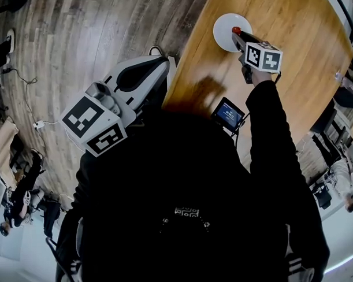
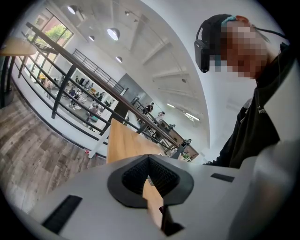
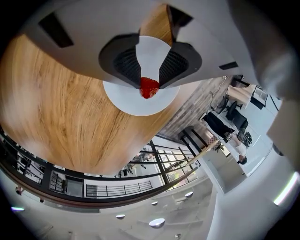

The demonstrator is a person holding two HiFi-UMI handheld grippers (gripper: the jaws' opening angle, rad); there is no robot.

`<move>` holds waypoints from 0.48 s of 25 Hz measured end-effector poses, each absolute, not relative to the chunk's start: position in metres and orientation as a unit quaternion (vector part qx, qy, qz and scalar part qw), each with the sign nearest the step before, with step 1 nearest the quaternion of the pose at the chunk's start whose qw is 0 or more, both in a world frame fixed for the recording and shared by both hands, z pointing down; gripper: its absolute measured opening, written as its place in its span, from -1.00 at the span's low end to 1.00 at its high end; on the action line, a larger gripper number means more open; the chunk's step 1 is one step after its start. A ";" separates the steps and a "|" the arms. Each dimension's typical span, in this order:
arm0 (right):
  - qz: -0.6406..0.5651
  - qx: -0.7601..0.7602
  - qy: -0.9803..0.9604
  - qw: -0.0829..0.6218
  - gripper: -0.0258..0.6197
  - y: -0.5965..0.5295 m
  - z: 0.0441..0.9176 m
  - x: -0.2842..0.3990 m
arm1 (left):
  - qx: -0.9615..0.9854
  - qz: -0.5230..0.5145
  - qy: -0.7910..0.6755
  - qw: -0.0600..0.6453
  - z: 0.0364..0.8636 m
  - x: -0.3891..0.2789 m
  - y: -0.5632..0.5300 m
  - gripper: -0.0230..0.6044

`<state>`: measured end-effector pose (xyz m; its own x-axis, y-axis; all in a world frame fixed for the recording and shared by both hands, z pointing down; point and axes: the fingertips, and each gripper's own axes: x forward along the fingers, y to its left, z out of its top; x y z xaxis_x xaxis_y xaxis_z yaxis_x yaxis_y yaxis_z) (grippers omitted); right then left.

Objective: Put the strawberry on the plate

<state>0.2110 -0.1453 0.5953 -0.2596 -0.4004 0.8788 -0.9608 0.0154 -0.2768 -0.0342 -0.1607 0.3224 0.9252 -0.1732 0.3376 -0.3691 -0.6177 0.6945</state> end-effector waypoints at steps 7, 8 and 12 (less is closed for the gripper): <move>0.476 0.516 -0.642 0.308 -0.53 -0.141 0.596 0.201 | 0.890 0.119 -0.151 0.413 0.319 -0.041 -0.163 -0.93; 0.476 0.516 -0.642 0.309 -0.53 -0.141 0.595 0.200 | 0.890 0.118 -0.151 0.413 0.318 -0.043 -0.163 -0.93; 0.479 0.513 -0.641 0.310 -0.53 -0.136 0.606 0.200 | 0.890 0.121 -0.151 0.412 0.323 -0.042 -0.160 -0.93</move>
<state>0.1997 -0.1362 0.6056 -0.2815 -0.3606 0.8892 -0.9549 0.0137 -0.2967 -0.0423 -0.1600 0.3227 0.9251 -0.1690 0.3401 -0.3686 -0.6153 0.6968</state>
